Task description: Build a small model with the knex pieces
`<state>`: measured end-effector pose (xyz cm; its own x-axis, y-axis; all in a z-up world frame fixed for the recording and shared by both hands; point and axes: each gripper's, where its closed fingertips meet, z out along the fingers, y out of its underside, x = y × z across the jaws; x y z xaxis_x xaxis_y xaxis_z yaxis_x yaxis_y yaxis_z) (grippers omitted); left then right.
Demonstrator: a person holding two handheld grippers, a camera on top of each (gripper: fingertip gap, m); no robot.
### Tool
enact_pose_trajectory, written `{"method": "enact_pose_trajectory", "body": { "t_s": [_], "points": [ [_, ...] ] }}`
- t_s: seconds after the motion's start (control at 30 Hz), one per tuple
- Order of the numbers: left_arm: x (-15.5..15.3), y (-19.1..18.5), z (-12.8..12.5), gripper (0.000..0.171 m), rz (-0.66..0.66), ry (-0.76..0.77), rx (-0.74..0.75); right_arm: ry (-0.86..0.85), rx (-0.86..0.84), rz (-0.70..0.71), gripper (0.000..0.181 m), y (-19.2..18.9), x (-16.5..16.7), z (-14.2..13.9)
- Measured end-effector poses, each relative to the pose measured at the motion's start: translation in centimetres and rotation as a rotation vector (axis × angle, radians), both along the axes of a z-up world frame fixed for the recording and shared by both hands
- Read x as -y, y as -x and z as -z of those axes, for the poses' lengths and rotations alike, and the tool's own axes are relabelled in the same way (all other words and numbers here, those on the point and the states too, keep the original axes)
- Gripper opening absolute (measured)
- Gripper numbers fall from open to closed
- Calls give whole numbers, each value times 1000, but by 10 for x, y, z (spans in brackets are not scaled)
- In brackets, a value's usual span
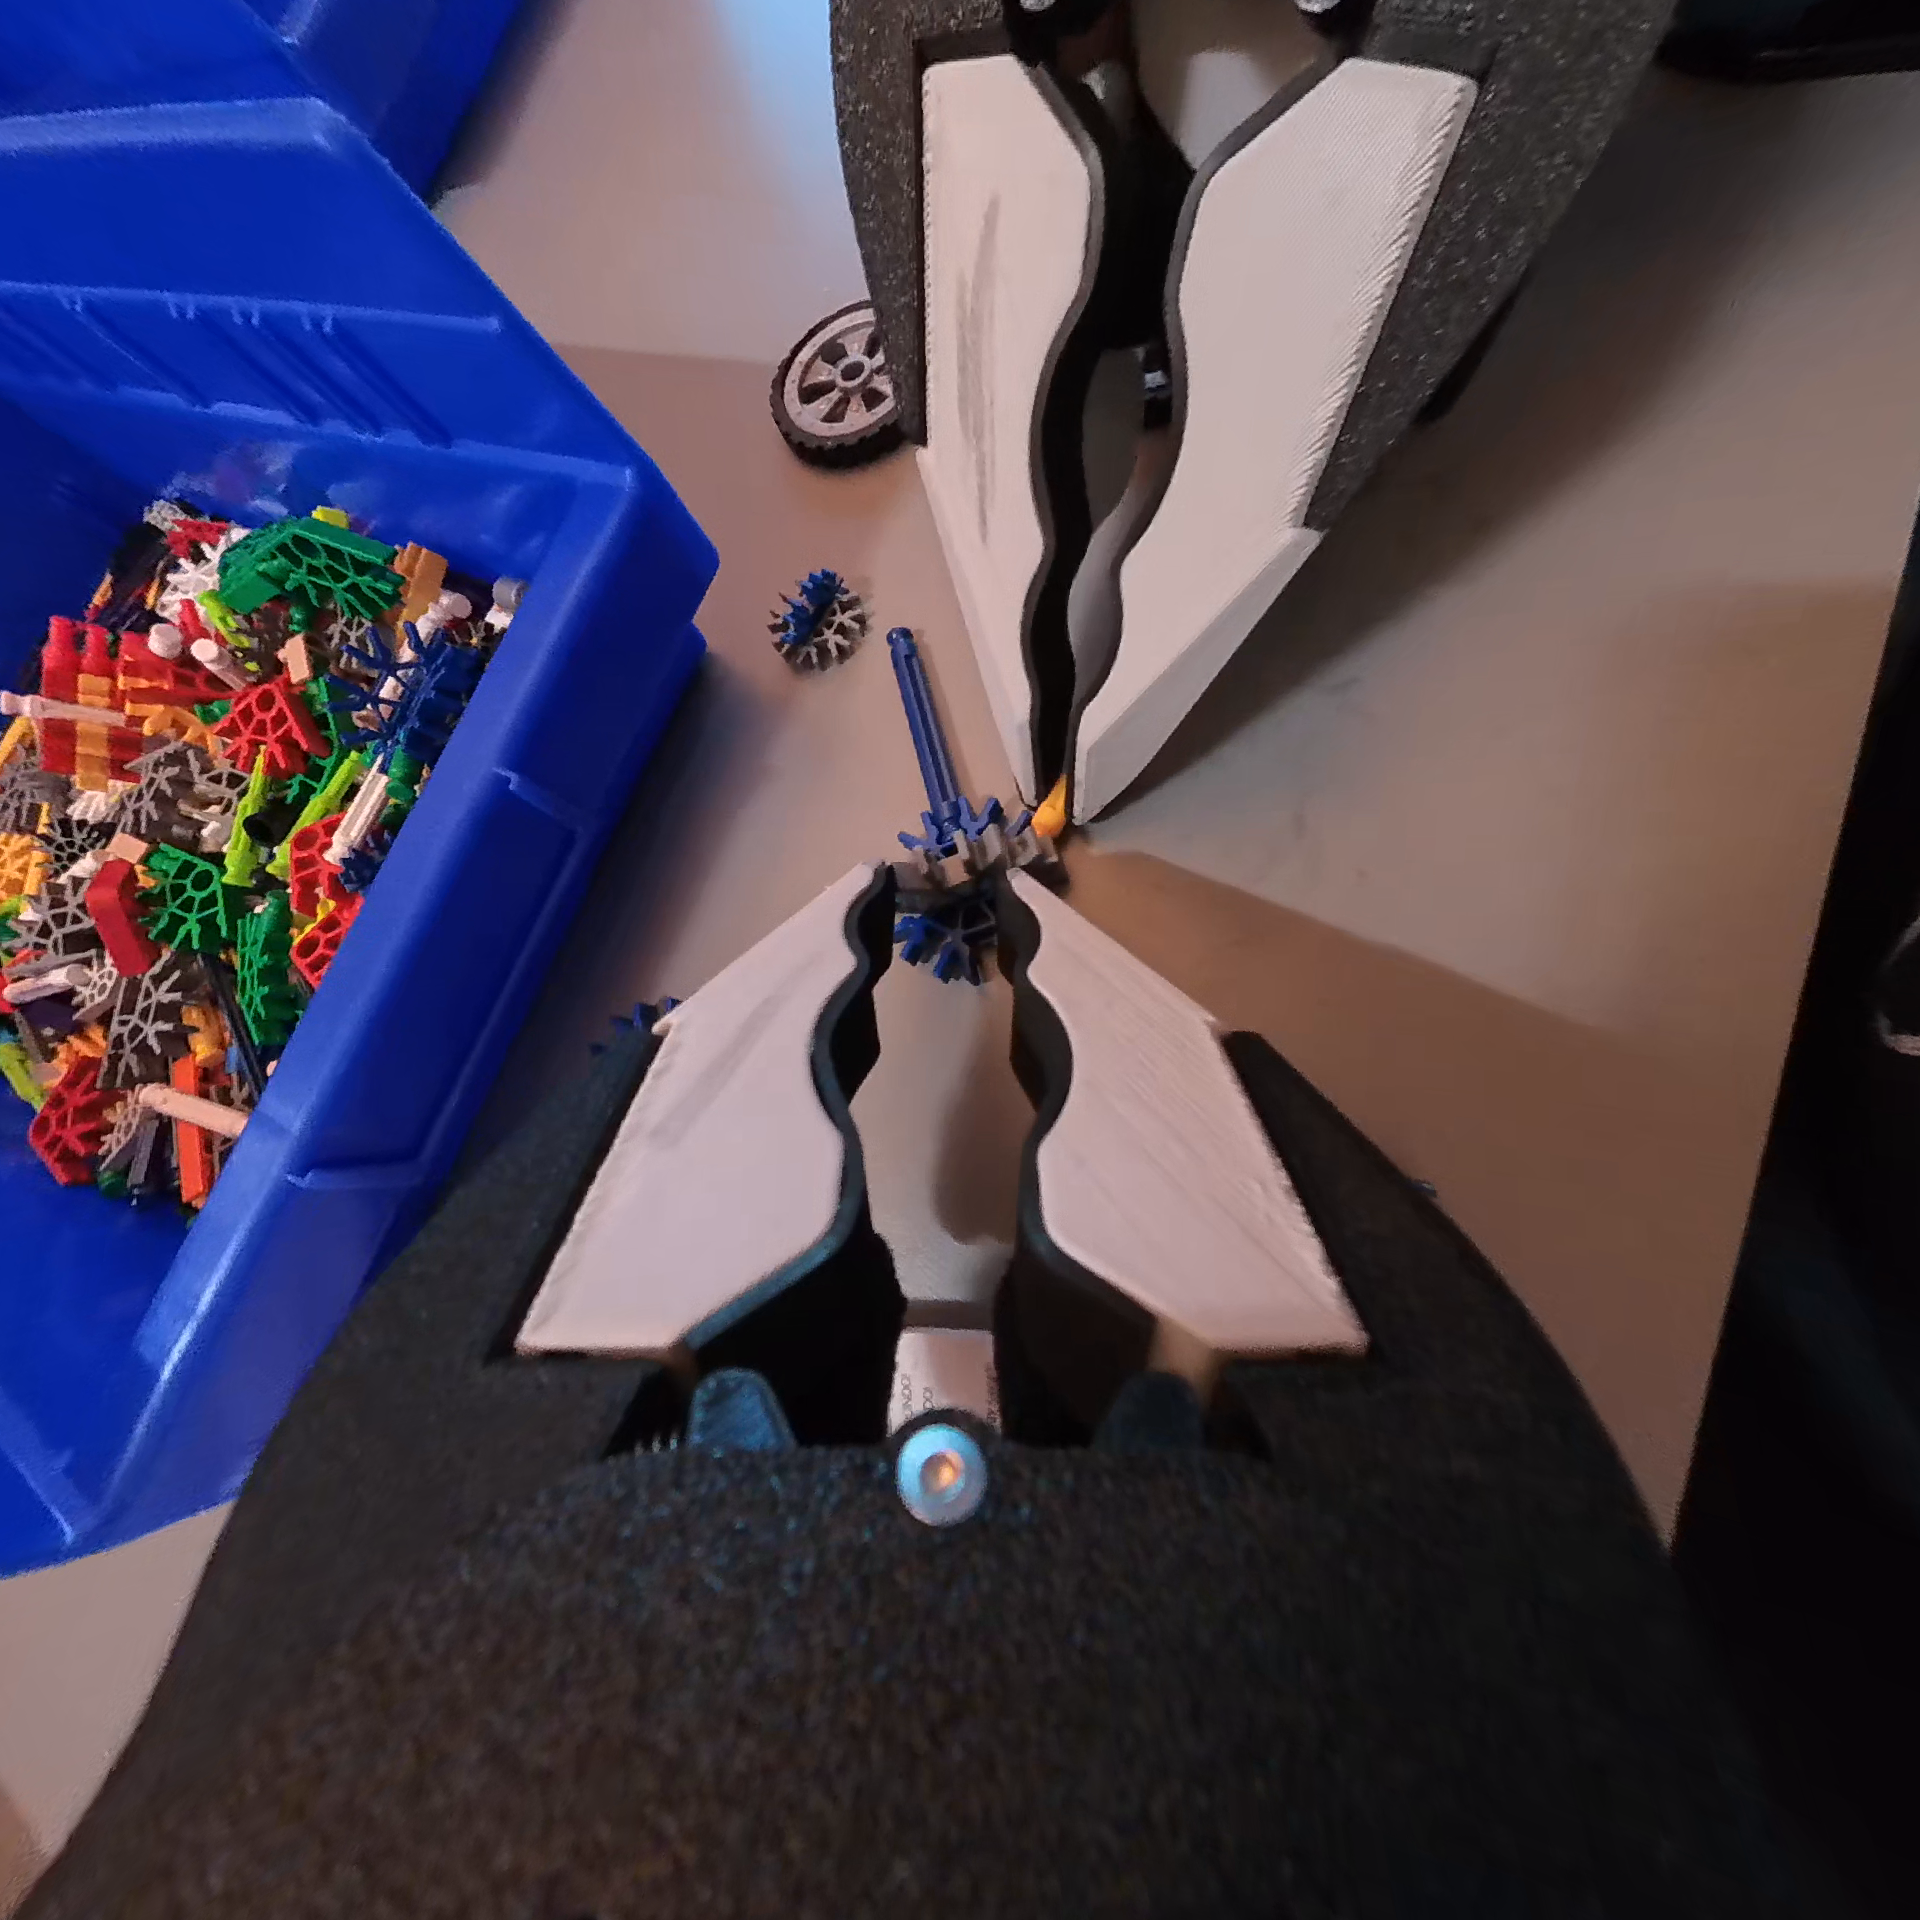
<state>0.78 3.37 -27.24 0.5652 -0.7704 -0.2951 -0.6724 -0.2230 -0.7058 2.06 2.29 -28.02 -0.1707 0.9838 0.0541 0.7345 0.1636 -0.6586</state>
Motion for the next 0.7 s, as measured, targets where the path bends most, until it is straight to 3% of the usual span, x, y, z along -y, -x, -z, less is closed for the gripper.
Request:
{"method": "enact_pose_trajectory", "body": {
  "t_s": [0.47, 0.53, 0.7],
  "points": [
    [-5, 5, -2, 17, -135, -18, -61, 30, -38, 110, 4, 1, -3, -1],
    [-8, 11, -3, 9, -168, -50, -92, -6, -50, 124, 3, -2, -10, -2],
    [-9, 13, -1, 9, -183, -13, -74, -18, -36, 88, 4, -3, -7, -3]
  ]
}}
